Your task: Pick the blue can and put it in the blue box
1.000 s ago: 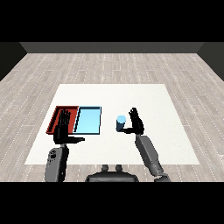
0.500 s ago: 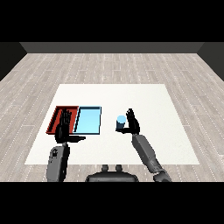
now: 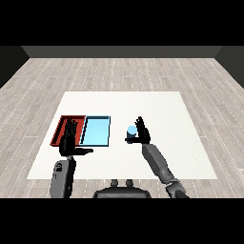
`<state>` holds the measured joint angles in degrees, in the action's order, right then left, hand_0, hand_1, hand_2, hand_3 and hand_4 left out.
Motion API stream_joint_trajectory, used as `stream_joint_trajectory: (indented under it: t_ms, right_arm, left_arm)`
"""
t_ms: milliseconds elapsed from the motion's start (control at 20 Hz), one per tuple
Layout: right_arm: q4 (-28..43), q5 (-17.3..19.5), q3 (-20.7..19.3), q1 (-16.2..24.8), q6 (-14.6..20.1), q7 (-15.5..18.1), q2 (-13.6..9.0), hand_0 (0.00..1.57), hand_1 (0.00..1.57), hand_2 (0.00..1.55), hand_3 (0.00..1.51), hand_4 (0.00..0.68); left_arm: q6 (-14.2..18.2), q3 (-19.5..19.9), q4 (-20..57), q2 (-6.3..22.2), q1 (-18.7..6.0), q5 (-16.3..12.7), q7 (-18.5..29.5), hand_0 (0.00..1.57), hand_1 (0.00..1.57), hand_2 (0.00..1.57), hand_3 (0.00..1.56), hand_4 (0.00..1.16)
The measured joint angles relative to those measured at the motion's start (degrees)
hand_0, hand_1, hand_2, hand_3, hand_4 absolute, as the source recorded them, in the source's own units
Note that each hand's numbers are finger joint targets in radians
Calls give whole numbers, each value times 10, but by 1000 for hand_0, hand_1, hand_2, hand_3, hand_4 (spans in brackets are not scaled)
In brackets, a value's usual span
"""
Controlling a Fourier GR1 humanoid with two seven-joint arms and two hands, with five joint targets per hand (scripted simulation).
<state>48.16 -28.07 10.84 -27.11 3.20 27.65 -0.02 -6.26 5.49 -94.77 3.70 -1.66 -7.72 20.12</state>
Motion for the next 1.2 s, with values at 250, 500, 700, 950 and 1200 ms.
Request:
stream_joint_trajectory:
  t_ms: [250,500,700,950,1200]
  right_arm:
    - [-45,-17,5,-33,-2,5,0,0,0,0,0,0]
    - [-89,-60,44,-61,4,26,0,0,0,0,0,0]
    - [-117,-83,65,-76,25,39,0,1089,1089,1299,1251,414]
    - [-146,-87,74,-96,128,51,0,1491,1491,1481,1438,634]
    - [-160,-68,86,-113,185,33,0,1496,1496,1480,1436,617]
  left_arm:
    - [-5,2,-2,0,3,-6,5,0,0,0,0,0]
    - [2,-6,-6,-7,8,3,6,0,0,0,0,0]
    - [-10,6,8,3,9,-5,17,0,0,0,0,0]
    - [-4,2,8,0,3,-1,13,0,0,0,0,0]
    - [-1,5,5,5,-8,-3,-5,0,0,0,0,0]
